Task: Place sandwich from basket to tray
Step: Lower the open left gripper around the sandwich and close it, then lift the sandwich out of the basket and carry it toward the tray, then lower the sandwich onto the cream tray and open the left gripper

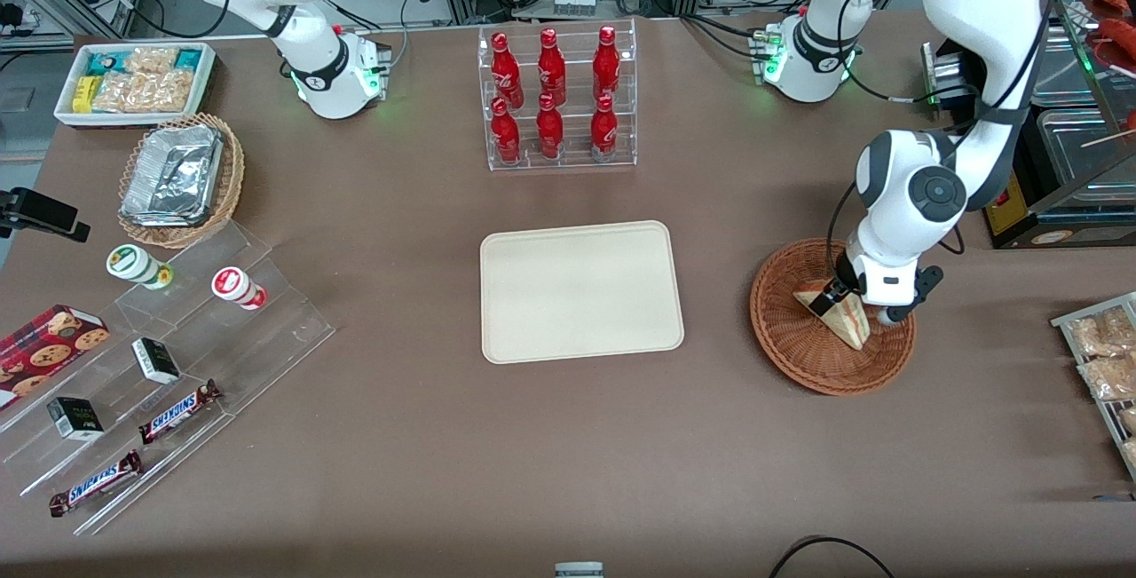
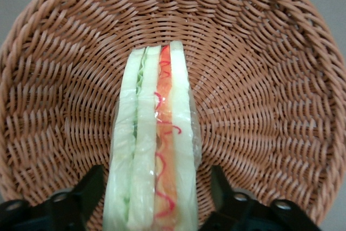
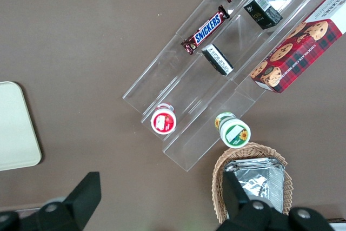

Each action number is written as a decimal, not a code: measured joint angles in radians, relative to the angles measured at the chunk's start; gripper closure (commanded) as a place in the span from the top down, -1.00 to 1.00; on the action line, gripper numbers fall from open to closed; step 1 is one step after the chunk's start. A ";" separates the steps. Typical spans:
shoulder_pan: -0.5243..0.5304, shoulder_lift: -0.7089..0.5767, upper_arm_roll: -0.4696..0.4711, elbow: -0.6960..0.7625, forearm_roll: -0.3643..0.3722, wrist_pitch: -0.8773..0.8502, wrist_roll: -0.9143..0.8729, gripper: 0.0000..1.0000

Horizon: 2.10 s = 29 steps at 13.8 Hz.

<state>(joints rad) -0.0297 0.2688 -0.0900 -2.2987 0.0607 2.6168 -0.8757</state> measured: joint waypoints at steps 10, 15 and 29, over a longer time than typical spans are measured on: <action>-0.144 -0.126 -0.053 0.495 0.077 -0.742 0.004 -1.00; -0.423 0.056 -0.063 0.760 0.073 -0.833 -0.054 -1.00; -0.694 0.514 -0.062 0.848 0.034 -0.413 -0.080 -0.43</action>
<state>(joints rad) -0.7240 0.7833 -0.1519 -1.4511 0.0947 2.2040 -0.9560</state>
